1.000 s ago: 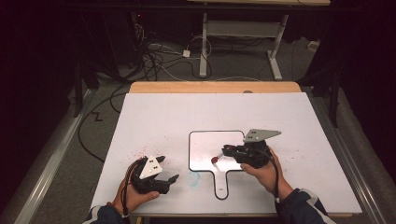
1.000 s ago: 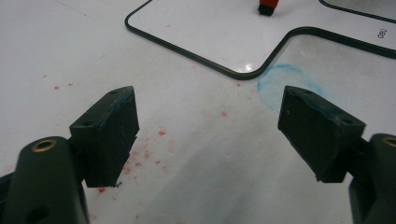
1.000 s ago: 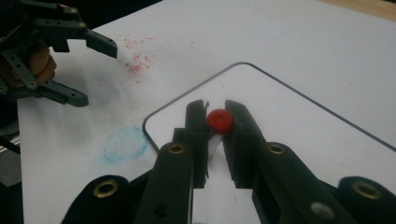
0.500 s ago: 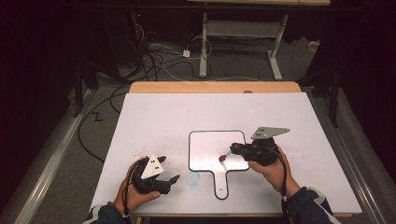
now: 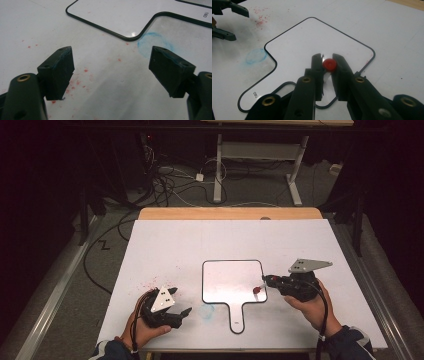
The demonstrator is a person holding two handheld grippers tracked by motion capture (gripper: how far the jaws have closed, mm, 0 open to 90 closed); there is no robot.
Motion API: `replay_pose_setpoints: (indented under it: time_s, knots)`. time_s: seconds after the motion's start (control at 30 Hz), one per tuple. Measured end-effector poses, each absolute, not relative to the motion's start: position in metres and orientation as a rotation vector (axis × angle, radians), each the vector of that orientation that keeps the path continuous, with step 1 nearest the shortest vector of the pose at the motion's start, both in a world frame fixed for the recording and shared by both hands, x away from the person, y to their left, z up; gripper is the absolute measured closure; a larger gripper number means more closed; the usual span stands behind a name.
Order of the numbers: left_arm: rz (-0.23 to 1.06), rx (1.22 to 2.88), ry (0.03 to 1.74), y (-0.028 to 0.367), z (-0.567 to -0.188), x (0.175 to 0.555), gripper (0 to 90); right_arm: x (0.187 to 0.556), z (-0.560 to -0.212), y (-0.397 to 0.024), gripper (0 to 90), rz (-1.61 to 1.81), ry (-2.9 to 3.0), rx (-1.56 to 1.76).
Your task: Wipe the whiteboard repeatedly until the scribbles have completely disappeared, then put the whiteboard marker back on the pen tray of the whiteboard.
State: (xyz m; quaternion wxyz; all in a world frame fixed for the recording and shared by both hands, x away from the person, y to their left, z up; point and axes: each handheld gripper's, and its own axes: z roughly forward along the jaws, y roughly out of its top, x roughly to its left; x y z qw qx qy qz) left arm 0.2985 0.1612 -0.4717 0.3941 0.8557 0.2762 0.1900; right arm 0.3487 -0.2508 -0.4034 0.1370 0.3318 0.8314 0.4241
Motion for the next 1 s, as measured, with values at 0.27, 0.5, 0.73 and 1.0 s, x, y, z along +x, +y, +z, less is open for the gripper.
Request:
replay_pose_setpoints:
  time_s: [0.27,0.5,0.73,1.0]
  knots:
    - [0.480,2.176,0.704,0.163,-0.474,0.302,19.5,0.347,-0.392,-0.256,80.9,1.336,2.337,0.935]
    - [0.492,2.165,0.707,0.169,-0.473,0.298,19.5,0.340,-0.375,-0.271,80.8,1.376,2.282,0.931]
    - [0.496,2.165,0.711,0.169,-0.472,0.297,19.5,0.324,-0.363,-0.290,80.8,1.352,2.308,0.946]
    - [0.500,2.167,0.722,0.170,-0.473,0.296,19.5,0.314,-0.356,-0.297,80.6,1.234,2.440,0.915]
